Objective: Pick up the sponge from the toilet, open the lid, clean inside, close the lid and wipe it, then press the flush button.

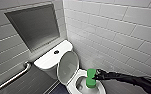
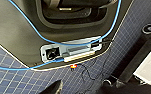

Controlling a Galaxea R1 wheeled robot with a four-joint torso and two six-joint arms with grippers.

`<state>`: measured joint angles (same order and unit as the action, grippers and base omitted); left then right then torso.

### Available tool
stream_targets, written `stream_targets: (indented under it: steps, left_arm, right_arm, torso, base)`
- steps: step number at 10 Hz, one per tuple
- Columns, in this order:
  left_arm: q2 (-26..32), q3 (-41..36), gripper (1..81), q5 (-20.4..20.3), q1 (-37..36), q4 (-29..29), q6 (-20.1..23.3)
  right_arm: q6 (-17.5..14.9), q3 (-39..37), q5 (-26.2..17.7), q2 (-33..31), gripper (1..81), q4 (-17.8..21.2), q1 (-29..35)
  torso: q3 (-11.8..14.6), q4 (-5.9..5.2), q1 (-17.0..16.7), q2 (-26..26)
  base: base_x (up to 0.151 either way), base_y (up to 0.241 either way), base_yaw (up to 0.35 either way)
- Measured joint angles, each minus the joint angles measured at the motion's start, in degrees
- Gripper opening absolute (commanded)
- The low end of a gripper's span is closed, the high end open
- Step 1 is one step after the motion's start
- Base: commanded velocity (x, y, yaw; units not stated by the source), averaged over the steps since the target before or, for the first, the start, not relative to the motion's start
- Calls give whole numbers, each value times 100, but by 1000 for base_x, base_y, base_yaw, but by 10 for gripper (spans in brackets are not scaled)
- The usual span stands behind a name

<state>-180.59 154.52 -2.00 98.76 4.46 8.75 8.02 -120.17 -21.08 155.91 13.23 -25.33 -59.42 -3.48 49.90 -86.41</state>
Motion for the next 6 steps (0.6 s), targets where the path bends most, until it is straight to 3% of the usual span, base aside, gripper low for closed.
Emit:
stream_targets:
  steps: [4,6]
  left_arm:
    - [11,1,811,0,-2,2,-2]
    - [13,1,811,-1,4,0,0]
  right_arm:
    - [0,-68,-17,179,10,-2,59]
    - [0,-152,-17,374,10,-2,56]
  torso:
    - [0,0,529,-850]
    - [-26,0,623,-1010]
  base:
    - [0,0,0]
    - [0,0,0]
